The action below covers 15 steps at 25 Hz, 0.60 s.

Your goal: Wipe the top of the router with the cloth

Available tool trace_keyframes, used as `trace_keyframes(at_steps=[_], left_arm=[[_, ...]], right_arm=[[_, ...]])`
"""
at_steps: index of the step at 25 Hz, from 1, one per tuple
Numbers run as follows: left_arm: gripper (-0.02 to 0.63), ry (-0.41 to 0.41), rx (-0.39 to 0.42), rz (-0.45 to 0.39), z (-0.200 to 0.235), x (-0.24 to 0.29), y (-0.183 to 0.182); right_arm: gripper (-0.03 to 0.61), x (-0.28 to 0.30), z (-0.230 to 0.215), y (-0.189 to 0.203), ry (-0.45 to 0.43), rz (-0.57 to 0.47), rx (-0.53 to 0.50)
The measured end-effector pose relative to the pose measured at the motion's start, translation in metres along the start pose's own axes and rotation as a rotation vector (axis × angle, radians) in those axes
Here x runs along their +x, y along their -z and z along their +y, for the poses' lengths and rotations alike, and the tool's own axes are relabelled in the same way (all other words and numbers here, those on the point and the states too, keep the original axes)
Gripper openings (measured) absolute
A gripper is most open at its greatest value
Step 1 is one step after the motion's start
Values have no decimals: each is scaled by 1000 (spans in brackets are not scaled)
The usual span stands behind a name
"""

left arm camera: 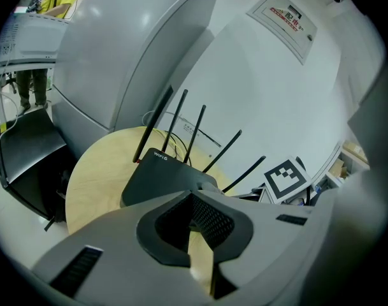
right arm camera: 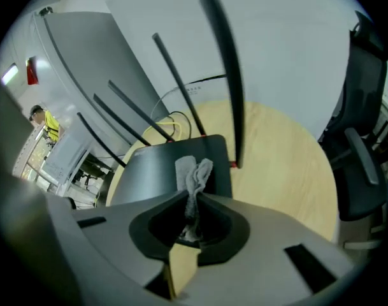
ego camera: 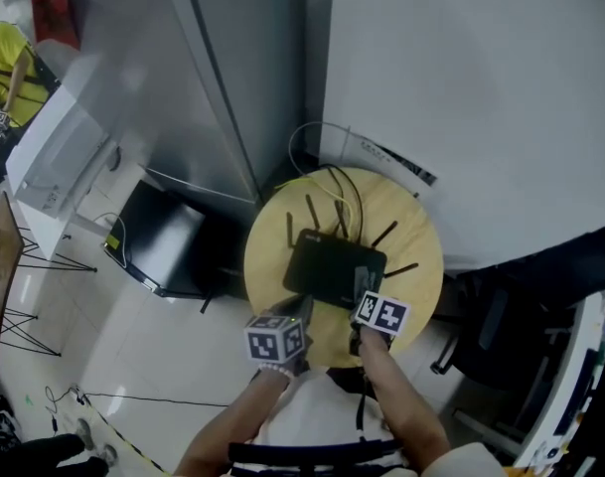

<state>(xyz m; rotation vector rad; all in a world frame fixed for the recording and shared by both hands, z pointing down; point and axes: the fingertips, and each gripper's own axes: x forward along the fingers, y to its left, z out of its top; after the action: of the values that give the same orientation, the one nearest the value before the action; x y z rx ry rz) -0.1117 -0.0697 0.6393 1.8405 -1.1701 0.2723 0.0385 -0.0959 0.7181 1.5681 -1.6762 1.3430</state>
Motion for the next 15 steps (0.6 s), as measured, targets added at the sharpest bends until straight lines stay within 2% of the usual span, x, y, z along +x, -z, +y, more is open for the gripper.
trace_keyframes(at_steps=[7, 15], left_arm=[[-2, -25, -22, -13, 20, -16, 2], [-2, -49, -52, -29, 51, -35, -1]], right_arm=[[43, 25, 68, 7, -72, 44, -81], [44, 45, 125, 14, -105, 73, -140]])
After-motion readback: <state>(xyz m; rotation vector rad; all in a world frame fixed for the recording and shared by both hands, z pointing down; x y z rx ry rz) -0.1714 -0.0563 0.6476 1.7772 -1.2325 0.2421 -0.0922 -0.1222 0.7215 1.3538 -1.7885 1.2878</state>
